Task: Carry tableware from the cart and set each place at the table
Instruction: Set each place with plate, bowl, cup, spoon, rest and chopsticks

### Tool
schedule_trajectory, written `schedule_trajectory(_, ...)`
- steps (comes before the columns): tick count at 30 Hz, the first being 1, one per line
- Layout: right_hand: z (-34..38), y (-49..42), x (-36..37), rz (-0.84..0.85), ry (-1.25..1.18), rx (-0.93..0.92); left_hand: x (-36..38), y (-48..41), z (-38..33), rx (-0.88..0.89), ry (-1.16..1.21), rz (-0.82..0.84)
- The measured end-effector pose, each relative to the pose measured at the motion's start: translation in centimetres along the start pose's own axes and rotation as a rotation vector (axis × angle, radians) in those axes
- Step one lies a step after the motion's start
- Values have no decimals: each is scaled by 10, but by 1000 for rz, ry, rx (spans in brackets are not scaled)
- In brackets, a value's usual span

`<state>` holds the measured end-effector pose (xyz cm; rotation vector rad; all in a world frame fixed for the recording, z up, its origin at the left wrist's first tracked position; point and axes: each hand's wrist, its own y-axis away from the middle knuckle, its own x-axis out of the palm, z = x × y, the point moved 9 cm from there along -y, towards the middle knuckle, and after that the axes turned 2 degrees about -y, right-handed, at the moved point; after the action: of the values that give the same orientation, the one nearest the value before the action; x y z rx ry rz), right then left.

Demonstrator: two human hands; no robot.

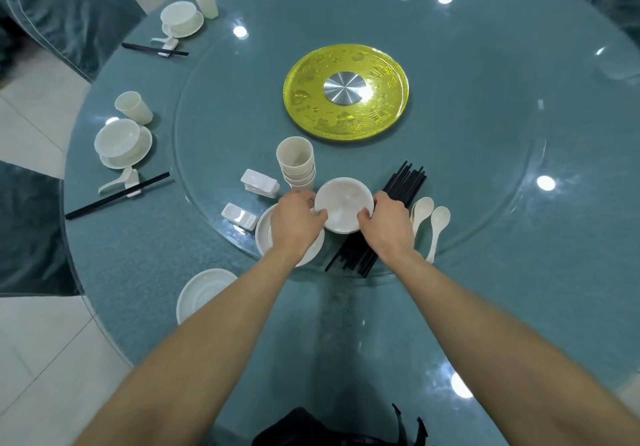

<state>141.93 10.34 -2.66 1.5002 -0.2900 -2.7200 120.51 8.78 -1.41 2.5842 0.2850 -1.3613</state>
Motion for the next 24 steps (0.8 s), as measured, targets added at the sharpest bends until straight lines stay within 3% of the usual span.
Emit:
schedule_trajectory(9, 12, 6, -2, -25, 114, -95, -8, 5, -8, 26, 5, -16)
schedule_trajectory(24, 27, 27, -40, -190, -89, -92, -48, 15, -11, 26, 179, -120)
